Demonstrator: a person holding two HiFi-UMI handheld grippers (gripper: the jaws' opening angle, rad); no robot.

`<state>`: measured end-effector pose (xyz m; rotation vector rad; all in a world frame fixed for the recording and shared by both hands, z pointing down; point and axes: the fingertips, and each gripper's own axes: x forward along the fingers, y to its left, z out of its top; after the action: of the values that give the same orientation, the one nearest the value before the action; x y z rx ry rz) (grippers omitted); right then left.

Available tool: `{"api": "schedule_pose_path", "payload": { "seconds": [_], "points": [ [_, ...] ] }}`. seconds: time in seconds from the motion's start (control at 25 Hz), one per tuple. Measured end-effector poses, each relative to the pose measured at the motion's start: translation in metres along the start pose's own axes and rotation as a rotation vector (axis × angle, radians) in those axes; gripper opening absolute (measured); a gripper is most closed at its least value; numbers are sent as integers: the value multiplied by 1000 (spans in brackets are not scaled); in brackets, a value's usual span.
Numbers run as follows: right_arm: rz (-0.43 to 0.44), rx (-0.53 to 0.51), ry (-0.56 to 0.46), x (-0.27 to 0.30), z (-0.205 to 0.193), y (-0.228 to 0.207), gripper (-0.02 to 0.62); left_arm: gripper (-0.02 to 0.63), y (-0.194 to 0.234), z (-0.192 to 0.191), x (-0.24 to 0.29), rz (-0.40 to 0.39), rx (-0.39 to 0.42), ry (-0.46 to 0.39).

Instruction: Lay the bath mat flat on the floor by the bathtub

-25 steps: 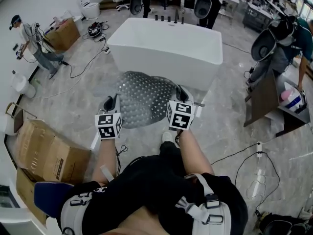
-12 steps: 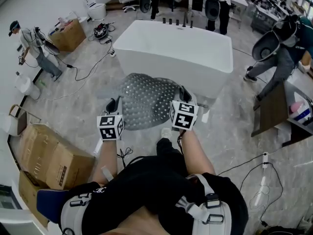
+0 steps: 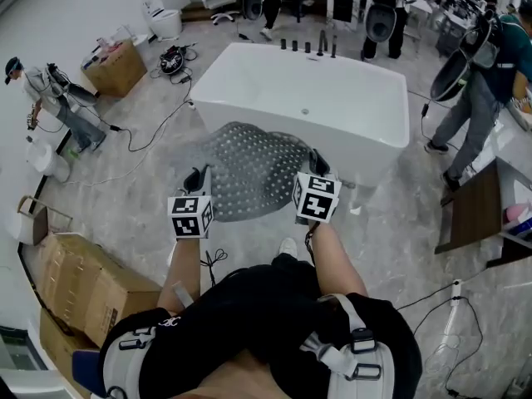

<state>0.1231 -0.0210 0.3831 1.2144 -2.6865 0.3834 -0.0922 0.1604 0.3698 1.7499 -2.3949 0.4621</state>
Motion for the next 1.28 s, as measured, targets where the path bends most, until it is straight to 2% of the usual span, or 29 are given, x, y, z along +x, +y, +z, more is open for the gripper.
{"api": "schedule_pose_path", "payload": {
  "seconds": [0.28, 0.6, 1.0, 1.28],
  "points": [
    [-36, 21, 26, 77, 25, -39, 23, 17, 11, 31, 97, -44, -40, 21],
    [-78, 45, 69, 144, 28, -96, 23, 17, -16, 37, 192, -115, -10, 84],
    [-135, 100, 124, 180, 16, -136, 23, 18, -40, 41, 256, -194, 21, 112],
    [-209, 120, 115, 185, 18, -140, 23, 18, -31, 42, 285, -251, 21, 116]
  ]
}}
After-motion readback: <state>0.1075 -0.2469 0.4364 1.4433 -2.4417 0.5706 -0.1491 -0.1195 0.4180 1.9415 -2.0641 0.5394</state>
